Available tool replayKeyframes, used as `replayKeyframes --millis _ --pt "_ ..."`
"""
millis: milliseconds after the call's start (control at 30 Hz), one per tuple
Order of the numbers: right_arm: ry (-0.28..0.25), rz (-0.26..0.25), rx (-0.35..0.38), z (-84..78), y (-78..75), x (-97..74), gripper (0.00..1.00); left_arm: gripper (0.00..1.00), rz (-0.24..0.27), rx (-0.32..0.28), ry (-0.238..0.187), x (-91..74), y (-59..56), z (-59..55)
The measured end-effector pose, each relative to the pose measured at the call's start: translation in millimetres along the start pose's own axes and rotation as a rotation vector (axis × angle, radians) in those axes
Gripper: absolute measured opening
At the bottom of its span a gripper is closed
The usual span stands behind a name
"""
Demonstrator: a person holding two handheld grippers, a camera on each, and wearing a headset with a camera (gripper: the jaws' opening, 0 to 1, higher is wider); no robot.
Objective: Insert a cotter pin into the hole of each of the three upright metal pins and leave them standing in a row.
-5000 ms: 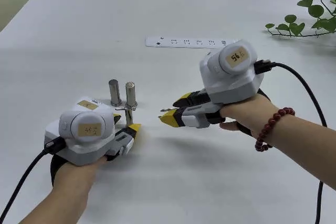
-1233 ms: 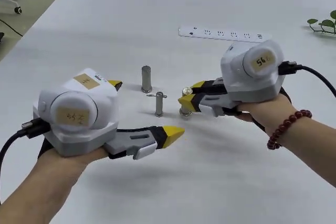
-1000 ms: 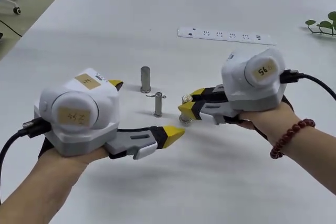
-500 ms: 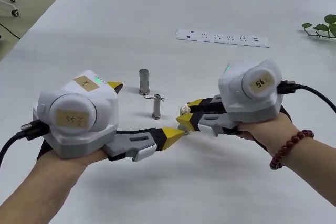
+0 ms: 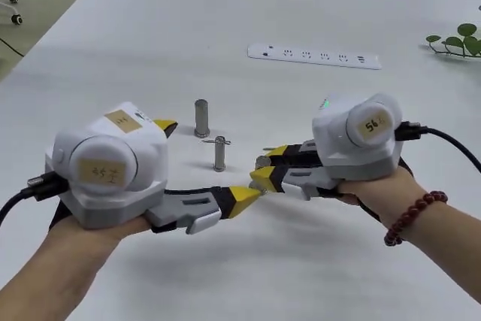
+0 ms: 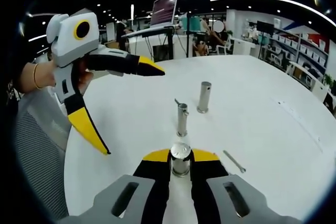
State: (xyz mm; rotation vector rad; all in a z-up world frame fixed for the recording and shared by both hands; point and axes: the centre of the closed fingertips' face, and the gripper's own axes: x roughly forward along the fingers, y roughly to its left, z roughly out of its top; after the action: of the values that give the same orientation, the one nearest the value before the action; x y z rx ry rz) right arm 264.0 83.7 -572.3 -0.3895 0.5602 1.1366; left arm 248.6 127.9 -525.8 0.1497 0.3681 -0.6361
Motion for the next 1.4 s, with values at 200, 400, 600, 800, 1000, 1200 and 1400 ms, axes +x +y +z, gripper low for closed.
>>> replayKeyframes --millis 200,400,600,800,1000,1200,1400 --pt "-0.027 0.026 0.035 5.0 2.9 -4.0 0.13 0.87 0.002 -0.001 -0.005 -0.1 0.9 0.9" --pt "-0.014 0.056 0.052 3.6 7.2 -9.5 0.23 0.85 -0.001 -0.004 -0.022 -0.9 0.2 4.9" --pt "0.01 0.049 0.05 1.2 7.4 -18.7 0.25 0.85 -0.005 -0.01 -0.026 -1.2 -1.3 6.0" --pt "0.05 0.05 0.041 -8.5 4.8 -24.0 0.27 0.87 -0.006 -0.03 -0.016 0.1 -0.5 4.0" --pt "0.079 0.029 0.044 -9.7 -5.7 -31.7 0.28 0.91 -0.003 -0.037 -0.02 0.3 0.1 4.7" --pt "0.144 -0.006 0.027 -17.1 -27.2 -33.5 0.25 0.94 -0.009 -0.031 -0.021 1.3 -1.8 5.3" --pt "0.202 -0.014 0.016 -24.8 -41.2 -27.8 0.23 0.96 -0.009 -0.029 -0.011 2.4 -2.2 2.9"
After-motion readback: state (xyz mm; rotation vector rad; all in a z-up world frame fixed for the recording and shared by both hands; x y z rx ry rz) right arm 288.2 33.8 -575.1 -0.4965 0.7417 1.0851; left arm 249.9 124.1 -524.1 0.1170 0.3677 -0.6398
